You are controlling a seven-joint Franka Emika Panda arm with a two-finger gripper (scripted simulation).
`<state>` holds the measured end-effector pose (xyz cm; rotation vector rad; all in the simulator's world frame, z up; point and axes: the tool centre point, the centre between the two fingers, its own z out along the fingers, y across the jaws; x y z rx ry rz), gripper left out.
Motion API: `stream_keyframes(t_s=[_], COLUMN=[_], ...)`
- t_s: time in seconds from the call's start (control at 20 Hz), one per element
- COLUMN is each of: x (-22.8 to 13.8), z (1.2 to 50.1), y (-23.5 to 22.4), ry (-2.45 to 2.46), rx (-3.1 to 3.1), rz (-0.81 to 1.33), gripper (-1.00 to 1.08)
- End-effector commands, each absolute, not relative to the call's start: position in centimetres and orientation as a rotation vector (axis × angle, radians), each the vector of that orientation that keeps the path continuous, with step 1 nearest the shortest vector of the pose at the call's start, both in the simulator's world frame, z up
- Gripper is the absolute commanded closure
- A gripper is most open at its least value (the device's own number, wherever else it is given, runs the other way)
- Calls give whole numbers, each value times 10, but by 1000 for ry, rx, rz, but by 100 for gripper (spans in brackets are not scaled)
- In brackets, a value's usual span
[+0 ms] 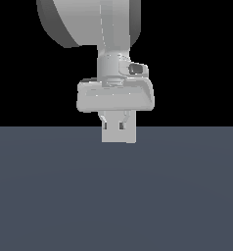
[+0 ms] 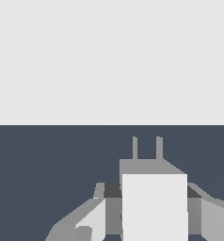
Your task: Plug the charger into the wall socket.
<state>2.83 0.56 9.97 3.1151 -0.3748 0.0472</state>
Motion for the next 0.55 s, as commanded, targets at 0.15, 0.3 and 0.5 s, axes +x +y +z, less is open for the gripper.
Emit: stream_keyframes(t_s=[0.15,0.3,0.5], x=[45,49,52], z=[100,100,100], y=[2,1,0], ry=[-375,-375,-375], rx=[3115,3115,3115], rz=[48,48,48], gripper=[108,108,108])
